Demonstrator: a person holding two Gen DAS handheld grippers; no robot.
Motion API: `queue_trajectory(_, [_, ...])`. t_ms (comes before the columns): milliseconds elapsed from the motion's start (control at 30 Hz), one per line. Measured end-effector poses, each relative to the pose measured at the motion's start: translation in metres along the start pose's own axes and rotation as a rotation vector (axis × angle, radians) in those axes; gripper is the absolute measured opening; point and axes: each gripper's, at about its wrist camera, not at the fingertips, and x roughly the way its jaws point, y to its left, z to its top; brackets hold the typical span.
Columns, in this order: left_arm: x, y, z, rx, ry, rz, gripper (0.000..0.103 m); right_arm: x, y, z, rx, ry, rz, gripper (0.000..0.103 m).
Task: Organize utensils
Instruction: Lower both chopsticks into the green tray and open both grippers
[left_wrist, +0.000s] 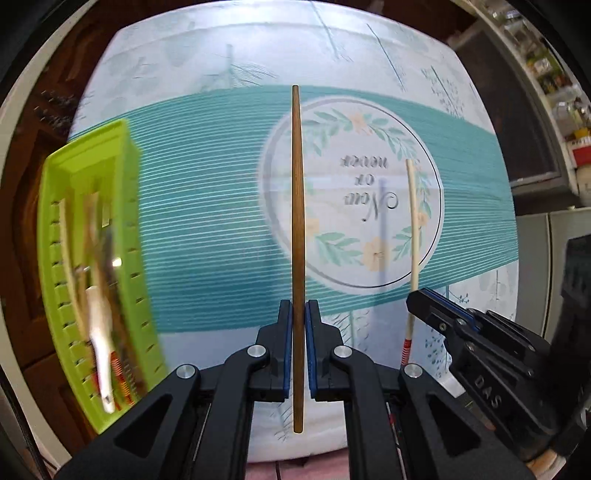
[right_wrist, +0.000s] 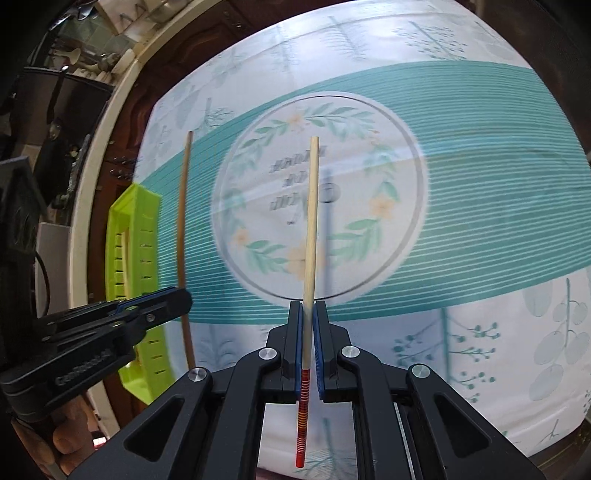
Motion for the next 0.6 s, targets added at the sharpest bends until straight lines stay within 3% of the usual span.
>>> queue_trajectory(367, [-0.055,0.144,-0.056,-0.183,-0.088,0.071,0.004,-0.006,0.131,0.002,-0.187,0.061,0.193,0.005])
queue_trajectory(600, [-0.051,0.203,-0.073,-0.217,-0.073,0.093,0.004,0.005,0.215,-0.009,-0.295,0.101,0.221,0.005])
